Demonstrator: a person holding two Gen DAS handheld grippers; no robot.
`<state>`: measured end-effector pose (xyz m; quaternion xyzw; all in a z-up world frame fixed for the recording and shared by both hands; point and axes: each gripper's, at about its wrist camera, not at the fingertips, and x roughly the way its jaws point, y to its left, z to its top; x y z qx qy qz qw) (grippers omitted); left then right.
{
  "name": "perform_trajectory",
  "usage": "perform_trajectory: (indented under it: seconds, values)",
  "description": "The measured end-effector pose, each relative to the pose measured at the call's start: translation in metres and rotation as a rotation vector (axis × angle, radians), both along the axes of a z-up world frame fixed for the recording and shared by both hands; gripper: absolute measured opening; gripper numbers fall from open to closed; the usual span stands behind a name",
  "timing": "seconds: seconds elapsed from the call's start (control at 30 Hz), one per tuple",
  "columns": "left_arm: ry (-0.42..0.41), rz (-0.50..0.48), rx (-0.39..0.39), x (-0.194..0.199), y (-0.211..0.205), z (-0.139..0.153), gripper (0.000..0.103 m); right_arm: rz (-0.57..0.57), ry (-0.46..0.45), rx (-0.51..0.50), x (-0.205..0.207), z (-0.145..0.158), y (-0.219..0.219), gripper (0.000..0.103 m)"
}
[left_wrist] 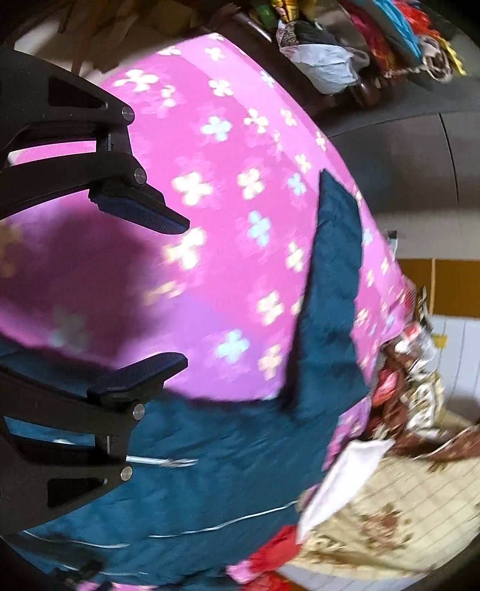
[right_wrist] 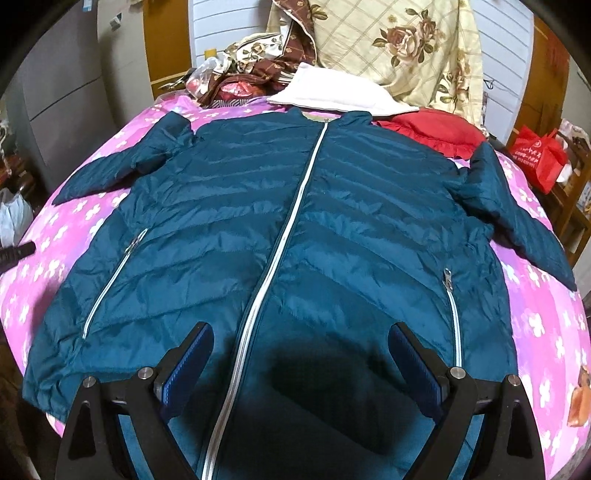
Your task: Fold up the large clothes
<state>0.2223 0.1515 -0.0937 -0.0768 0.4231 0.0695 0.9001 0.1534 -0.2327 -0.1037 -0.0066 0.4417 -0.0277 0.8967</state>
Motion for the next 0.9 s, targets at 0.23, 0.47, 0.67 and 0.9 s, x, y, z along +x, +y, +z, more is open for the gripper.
perform_trajectory:
  seconds: [0.23,0.47,0.67,0.9]
  values:
    - [0.015,0.02,-0.252,0.075,0.061,0.004,0.066,-0.005,-0.068,0.065,0.021,-0.01,-0.011,0.094]
    - [0.043,0.097,-0.593,0.154,0.108,-0.023,0.066,-0.012,-0.12,0.146,0.037,-0.025,-0.02,0.094]
    - [0.047,0.154,-0.709,0.192,0.123,-0.045,0.066,0.001,-0.101,0.163,0.045,-0.04,-0.02,0.094]
    - [0.066,0.188,-0.751,0.218,0.136,-0.072,0.066,0.015,-0.102,0.155,0.047,-0.047,-0.019,0.094]
